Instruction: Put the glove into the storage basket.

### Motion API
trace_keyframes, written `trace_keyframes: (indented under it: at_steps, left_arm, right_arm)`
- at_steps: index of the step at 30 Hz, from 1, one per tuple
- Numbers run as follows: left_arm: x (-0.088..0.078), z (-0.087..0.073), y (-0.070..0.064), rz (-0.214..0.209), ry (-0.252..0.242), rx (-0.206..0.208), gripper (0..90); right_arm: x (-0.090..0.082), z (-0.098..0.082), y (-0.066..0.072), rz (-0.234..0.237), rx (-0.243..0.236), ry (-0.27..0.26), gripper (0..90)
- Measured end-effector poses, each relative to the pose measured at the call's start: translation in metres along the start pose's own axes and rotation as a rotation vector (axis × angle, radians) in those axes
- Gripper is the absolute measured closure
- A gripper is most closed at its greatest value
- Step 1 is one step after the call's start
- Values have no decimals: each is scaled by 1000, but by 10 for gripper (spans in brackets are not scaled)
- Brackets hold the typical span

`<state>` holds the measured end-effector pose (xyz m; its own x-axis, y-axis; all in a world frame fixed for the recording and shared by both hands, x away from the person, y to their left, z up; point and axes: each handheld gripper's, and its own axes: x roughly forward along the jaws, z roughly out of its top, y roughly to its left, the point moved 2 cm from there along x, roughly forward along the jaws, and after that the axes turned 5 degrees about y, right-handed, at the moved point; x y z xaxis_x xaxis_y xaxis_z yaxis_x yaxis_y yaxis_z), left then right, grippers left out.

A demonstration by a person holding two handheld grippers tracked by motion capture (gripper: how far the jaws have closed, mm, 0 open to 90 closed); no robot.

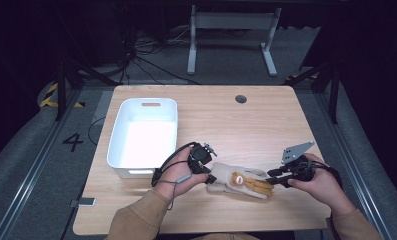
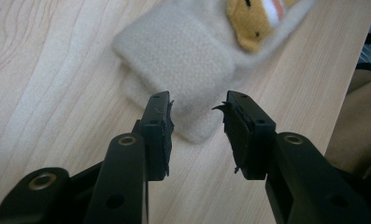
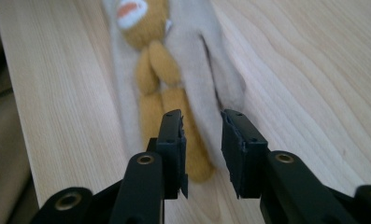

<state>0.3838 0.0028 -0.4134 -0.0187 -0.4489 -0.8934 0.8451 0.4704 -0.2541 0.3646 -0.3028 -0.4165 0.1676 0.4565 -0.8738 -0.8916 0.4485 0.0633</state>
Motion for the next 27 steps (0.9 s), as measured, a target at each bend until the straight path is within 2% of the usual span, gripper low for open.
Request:
trace_keyframes:
  at_steps: [2, 4, 7, 9, 14, 18, 22, 27]
  left_arm:
    - [1, -1, 1, -2, 11, -4, 622]
    - [3, -1, 2, -5, 15, -8, 621]
    - [4, -2, 2, -8, 30, -6, 619]
    - [5, -2, 3, -12, 43, -2, 616]
    - [11, -2, 5, -12, 62, -6, 608]
    - [15, -2, 5, -7, 61, -3, 595]
    - [19, -1, 6, -10, 65, 3, 590]
    - [27, -1, 10, -6, 78, -9, 588]
  right_arm:
    - [1, -2, -1, -5, 5, 29, 690]
    - [3, -5, -2, 4, 11, 78, 687]
    - [8, -9, -4, 25, 26, 119, 647]
    - [10, -11, -6, 17, 15, 129, 572]
    - [16, -13, -8, 9, -21, 152, 546]
    - [22, -13, -9, 14, -23, 159, 594]
    - [22, -11, -8, -3, -29, 165, 769]
    - [21, -11, -7, -8, -33, 169, 827]
